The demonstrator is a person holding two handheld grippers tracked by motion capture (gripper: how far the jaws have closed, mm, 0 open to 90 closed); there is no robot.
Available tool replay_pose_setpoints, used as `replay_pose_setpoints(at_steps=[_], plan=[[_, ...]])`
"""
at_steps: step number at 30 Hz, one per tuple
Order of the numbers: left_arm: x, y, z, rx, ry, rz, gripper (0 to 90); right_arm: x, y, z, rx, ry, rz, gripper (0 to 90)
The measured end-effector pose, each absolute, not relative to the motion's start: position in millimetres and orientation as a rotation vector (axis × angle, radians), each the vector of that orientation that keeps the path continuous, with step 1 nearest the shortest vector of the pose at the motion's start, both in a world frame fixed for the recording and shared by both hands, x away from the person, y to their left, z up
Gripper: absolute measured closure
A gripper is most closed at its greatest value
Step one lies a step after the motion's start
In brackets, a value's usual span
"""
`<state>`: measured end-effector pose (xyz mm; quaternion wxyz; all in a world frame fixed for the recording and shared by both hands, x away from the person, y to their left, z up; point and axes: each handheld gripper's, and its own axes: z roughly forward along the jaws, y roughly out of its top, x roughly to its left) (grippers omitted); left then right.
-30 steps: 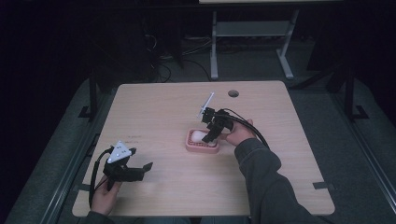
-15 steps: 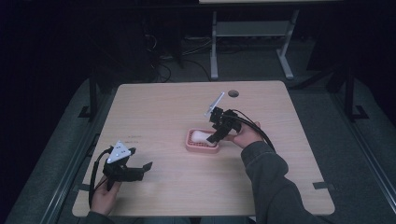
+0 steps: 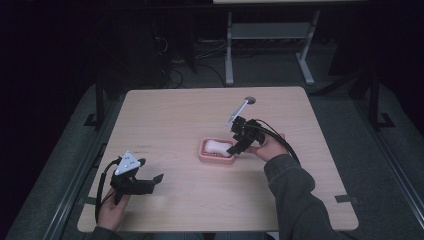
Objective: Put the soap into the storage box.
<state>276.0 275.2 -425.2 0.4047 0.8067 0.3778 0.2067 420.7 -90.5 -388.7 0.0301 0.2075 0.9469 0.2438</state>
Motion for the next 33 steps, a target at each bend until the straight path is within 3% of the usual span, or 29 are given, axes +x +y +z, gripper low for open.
replay_pose_setpoints(at_steps=[33], plan=[[275.4, 273.9, -425.6, 2.036, 0.950, 0.517, 14.6, 400.7, -125.7, -391.0, 0.715, 2.893, 0.788, 32.8]])
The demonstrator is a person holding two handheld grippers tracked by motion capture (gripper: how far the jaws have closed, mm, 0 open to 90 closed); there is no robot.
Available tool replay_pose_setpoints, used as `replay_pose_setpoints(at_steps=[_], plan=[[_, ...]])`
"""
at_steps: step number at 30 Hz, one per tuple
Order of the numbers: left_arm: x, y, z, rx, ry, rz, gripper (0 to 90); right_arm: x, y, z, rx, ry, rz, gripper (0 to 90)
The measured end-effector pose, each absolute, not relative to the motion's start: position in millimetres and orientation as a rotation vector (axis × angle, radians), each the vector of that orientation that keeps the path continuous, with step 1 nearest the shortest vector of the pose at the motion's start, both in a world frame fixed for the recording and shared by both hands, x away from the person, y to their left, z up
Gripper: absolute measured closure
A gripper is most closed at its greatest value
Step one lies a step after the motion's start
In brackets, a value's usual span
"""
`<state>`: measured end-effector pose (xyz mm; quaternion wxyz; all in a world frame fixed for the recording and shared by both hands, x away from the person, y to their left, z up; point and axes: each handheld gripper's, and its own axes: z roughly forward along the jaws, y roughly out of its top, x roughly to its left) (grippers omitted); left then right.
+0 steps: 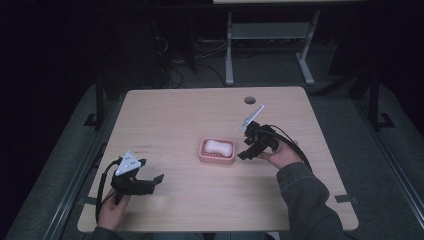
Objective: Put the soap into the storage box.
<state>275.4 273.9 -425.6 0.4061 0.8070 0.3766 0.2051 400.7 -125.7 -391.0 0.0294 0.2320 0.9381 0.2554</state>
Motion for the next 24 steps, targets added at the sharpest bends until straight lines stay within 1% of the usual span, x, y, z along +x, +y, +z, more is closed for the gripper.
replay_pose_setpoints(at_steps=[24], plan=[[274.7, 271.7, -425.7, 2.049, 0.940, 0.519, 14.6, 373.9, -162.0, -400.0, 0.806, 2.843, 0.822, 32.6]])
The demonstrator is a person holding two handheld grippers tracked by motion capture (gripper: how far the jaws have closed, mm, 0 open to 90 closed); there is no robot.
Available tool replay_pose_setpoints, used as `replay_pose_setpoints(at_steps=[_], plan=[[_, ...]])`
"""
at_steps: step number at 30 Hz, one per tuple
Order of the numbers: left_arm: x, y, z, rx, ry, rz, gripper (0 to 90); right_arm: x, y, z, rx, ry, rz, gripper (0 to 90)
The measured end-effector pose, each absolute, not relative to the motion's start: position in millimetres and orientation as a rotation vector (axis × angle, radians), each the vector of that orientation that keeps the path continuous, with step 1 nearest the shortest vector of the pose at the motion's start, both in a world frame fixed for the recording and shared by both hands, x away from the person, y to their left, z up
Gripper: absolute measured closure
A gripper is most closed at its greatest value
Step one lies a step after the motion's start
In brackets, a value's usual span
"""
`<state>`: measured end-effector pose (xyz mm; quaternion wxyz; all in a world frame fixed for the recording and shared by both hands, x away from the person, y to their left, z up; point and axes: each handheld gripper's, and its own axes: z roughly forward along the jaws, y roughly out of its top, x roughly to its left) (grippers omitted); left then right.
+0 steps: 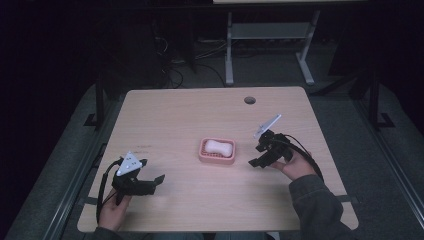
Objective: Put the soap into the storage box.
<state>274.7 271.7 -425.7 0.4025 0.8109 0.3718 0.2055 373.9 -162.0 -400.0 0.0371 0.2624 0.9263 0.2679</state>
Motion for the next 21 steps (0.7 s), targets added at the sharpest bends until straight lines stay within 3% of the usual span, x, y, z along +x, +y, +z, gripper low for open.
replay_pose_setpoints(at_steps=[21], plan=[[274.6, 268.7, -426.4, 2.050, 0.931, 0.516, 14.5, 346.1, -196.2, -415.3, 0.898, 2.809, 0.851, 32.7]])
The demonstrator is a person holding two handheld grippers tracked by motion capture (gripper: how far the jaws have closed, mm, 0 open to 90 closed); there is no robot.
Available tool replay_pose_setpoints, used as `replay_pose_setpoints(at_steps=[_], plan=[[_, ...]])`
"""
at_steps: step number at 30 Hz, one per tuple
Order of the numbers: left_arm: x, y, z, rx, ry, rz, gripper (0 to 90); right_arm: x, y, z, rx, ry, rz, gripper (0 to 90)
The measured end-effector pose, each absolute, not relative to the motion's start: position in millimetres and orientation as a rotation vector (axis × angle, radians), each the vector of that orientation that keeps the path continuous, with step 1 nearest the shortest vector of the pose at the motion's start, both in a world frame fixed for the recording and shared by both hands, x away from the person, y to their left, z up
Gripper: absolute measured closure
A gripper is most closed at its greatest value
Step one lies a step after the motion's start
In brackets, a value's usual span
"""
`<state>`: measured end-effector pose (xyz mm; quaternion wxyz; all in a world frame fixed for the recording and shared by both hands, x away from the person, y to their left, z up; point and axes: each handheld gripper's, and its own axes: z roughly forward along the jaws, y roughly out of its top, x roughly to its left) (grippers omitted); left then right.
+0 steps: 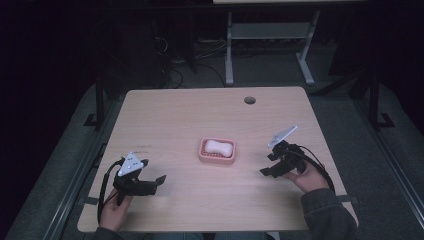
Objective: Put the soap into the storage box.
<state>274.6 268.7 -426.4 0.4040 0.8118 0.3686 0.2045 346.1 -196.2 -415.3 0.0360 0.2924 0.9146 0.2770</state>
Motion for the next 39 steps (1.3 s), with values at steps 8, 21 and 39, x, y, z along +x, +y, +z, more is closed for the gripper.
replay_pose_setpoints(at_steps=[8, 21, 39], plan=[[274.4, 268.0, -426.7, 2.041, 0.932, 0.514, 14.6, 336.7, -207.3, -423.1, 0.920, 2.799, 0.847, 32.7], [274.9, 267.5, -427.0, 2.049, 0.929, 0.512, 14.6, 317.0, -231.0, -436.3, 0.992, 2.761, 0.886, 32.6], [275.4, 265.0, -428.3, 2.041, 0.943, 0.494, 14.6, 283.8, -253.0, -453.2, 1.065, 2.719, 0.890, 32.6]])
